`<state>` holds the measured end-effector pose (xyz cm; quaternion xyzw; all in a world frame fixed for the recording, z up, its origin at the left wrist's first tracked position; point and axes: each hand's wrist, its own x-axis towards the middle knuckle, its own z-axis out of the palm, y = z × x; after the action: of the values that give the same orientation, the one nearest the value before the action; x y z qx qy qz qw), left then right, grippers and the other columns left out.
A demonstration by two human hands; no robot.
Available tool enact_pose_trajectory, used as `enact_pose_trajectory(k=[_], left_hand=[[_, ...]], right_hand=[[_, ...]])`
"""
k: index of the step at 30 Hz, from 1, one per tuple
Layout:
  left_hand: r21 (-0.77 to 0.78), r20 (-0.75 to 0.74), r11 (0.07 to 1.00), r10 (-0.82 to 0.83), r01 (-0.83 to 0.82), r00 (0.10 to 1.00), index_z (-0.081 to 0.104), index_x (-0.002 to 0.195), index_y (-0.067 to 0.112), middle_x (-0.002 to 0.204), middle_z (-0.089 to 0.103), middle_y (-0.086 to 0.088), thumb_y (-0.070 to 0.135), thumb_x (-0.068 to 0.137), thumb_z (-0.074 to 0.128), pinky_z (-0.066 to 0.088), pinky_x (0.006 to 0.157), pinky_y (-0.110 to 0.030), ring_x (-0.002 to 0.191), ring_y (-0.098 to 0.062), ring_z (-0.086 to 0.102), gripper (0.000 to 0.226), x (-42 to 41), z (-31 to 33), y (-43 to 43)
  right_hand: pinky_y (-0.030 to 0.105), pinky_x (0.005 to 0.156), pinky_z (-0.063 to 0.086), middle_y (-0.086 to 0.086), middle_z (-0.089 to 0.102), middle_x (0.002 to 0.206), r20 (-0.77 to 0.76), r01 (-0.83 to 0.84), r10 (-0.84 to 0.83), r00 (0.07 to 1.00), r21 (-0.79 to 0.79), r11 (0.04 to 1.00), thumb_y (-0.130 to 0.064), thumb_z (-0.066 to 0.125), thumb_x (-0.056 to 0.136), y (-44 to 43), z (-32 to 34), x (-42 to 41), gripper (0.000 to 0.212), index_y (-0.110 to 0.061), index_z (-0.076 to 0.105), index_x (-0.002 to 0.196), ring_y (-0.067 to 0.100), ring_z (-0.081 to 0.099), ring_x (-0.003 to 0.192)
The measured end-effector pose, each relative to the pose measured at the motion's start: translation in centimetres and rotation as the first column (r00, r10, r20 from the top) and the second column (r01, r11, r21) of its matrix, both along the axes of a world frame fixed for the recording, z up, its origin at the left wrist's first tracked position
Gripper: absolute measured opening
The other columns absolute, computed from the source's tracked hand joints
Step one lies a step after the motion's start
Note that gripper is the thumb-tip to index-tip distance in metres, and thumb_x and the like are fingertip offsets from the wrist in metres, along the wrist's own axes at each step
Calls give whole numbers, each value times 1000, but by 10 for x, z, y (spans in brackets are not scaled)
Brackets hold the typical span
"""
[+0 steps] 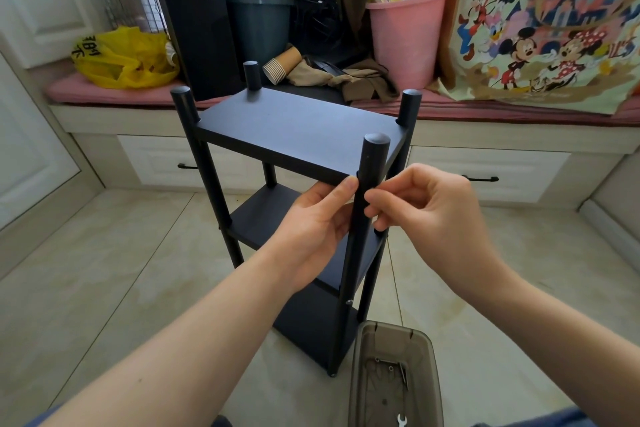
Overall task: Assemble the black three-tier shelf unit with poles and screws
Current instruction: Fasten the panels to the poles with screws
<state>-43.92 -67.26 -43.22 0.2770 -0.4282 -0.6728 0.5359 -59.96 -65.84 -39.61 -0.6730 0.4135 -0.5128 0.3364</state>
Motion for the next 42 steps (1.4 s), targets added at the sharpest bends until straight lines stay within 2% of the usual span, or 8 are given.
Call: enact_pose_trajectory(k=[7,11,16,21,26,30,38,42], left_hand=[[5,-23,1000,22,-22,1000,74,118,22,126,71,-10,40,91,65,53,98,-30,119,-23,67,33,-3,-3,-2],[0,-57,999,38,-39,998,78,108,25,117,74,-5,37,93,62,54,92,-27,112,-18,69,25,-6,-5,-4],[2,-128,998,56,-56,990,78,110,23,116,74,-5,38,89,67,55,89,-23,114,-18,69,28,-13,-8,-8],[10,-178,997,82,-82,981,75,117,22,128,70,-7,39,89,66,49,101,-31,126,-21,62,34,-19,-11,-13],[29,-164,993,120,-117,979,68,126,17,132,67,-9,35,94,60,45,106,-35,128,-22,61,38,-23,-11,-15],[37,-135,991,129,-125,982,65,129,14,136,64,-13,34,95,59,40,113,-42,131,-28,58,40,-24,-11,-16],[43,-129,991,134,-129,983,75,113,19,121,72,-8,36,89,67,55,97,-32,121,-23,66,31,-24,-10,-15],[31,-76,990,143,-141,987,74,116,21,121,73,-7,33,91,63,57,86,-26,115,-19,69,29,-23,-8,-12]], right_hand=[[20,61,57,7,76,73,176,-88,64,982,130,988,-4,69,89,0,-1,-1,5,-7,70,84,20,73,62],[23,66,59,4,76,75,113,-73,61,992,102,992,-2,68,90,-3,-1,-4,8,-9,68,85,20,74,67],[34,74,60,-4,73,79,-34,-1,1,999,12,1000,-10,68,92,-3,-5,-1,10,-17,65,85,15,72,77],[49,78,57,-1,67,91,-98,44,-43,994,7,999,-17,68,93,-7,-3,1,12,-19,62,83,16,67,88],[44,85,56,-2,65,101,-105,82,-78,991,32,996,-19,67,93,-7,-1,2,12,-22,61,83,8,65,93],[27,81,52,0,66,98,-120,135,-131,984,26,991,-20,66,93,-7,1,2,12,-18,61,83,8,63,87],[15,62,49,2,67,79,-61,163,-158,986,88,983,-25,71,90,-10,-2,-1,13,-18,61,86,11,62,73],[23,76,55,-10,65,97,-53,89,-81,995,161,983,-29,69,91,-14,-3,-4,18,-28,55,102,4,64,85]])
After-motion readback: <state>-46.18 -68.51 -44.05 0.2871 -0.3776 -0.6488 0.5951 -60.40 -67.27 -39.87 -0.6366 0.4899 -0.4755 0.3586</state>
